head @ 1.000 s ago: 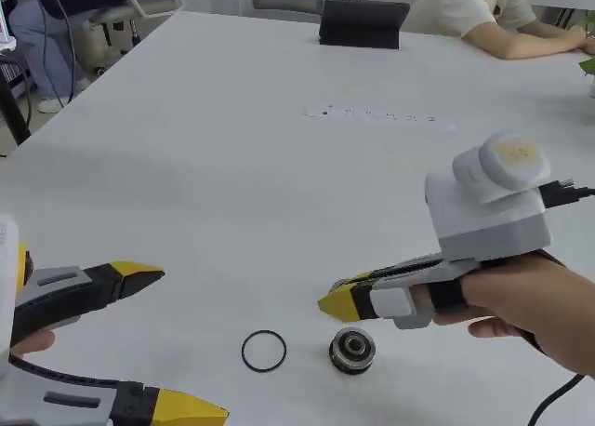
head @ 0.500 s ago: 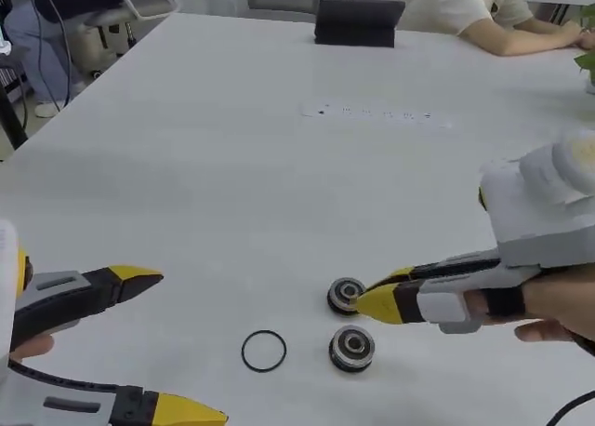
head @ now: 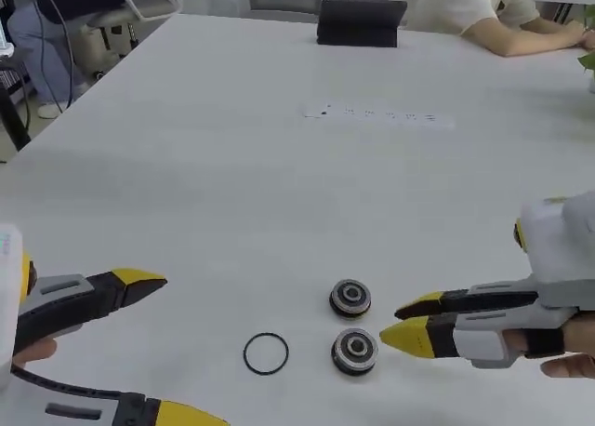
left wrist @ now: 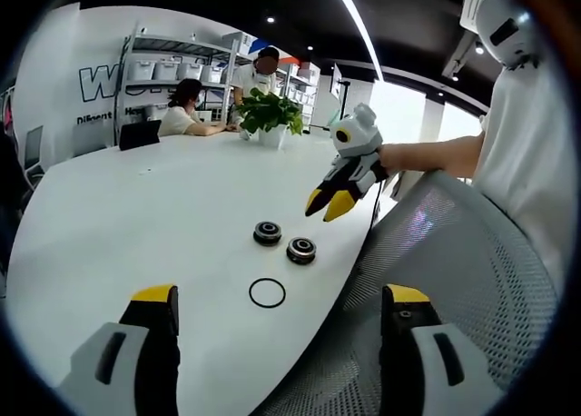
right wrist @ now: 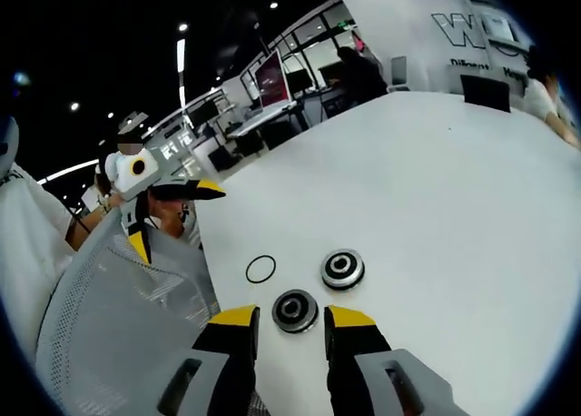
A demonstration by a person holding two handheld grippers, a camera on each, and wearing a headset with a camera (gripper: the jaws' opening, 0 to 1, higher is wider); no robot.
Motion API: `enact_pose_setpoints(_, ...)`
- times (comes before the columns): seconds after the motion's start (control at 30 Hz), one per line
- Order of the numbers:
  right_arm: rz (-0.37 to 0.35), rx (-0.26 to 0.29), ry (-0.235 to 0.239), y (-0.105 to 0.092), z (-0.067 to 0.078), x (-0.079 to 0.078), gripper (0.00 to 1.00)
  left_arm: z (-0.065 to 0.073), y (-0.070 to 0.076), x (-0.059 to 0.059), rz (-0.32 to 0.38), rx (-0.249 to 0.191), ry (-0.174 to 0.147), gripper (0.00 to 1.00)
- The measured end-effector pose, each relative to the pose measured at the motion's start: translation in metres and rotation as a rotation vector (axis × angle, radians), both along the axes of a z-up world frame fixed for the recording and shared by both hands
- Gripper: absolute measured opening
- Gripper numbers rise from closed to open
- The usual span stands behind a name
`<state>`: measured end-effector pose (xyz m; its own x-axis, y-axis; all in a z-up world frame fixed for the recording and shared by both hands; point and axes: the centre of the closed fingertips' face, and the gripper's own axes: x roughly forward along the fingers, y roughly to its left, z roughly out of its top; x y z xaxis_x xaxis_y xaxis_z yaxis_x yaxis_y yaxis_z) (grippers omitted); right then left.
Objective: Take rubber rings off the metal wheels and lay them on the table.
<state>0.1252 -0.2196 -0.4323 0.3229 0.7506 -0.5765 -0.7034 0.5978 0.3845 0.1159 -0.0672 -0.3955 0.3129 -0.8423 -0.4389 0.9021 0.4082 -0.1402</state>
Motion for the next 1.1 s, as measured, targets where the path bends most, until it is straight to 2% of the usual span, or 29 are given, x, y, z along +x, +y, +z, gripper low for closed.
enact_pose_setpoints(0.03,0.007,-0.008,0.000,0.000,-0.002,-0.001,0.28,0.000,0.000,0.000,-0.001,0.001,-0.002,0.90)
enact_pose_setpoints(0.13,0.045,-0.058,0.006,-0.001,-0.013,-0.006,0.30,0.007,0.000,0.000,-0.015,0.005,-0.040,0.87)
enact_pose_setpoints(0.27,0.086,-0.084,-0.004,0.001,-0.019,-0.010,0.32,0.013,-0.002,0.000,-0.029,0.027,-0.067,0.85)
enact_pose_setpoints(0.3,0.096,-0.087,-0.008,0.002,-0.020,-0.011,0.32,0.020,-0.006,0.000,-0.038,0.016,-0.093,0.85)
enact_pose_setpoints(0.37,0.109,-0.090,-0.017,0.002,-0.023,-0.009,0.32,0.033,-0.012,0.000,-0.053,-0.006,-0.118,0.84)
enact_pose_setpoints(0.47,0.122,-0.102,-0.032,0.004,-0.025,-0.008,0.31,0.046,-0.020,0.000,-0.087,0.000,-0.162,0.81)
enact_pose_setpoints(0.53,0.130,-0.108,-0.040,0.004,-0.026,-0.009,0.30,0.058,-0.025,0.004,-0.113,0.009,-0.230,0.77)
enact_pose_setpoints(0.57,0.132,-0.110,-0.043,0.004,-0.027,-0.009,0.30,0.061,-0.027,0.005,-0.118,0.007,-0.243,0.76)
enact_pose_setpoints(0.67,0.134,-0.118,-0.050,0.003,-0.028,-0.008,0.30,0.071,-0.033,0.010,-0.127,-0.005,-0.248,0.76)
enact_pose_setpoints(0.8,0.127,-0.113,-0.058,0.003,-0.028,-0.006,0.28,0.082,-0.047,0.014,-0.165,-0.017,-0.272,0.75)
enact_pose_setpoints(1.0,0.120,-0.119,-0.065,0.001,-0.029,-0.004,0.28,0.081,-0.072,0.016,-0.252,0.012,-0.283,0.70)
enact_pose_setpoints(1.1,0.117,-0.118,-0.066,0.000,-0.029,-0.003,0.27,0.078,-0.083,0.015,-0.290,0.013,-0.271,0.66)
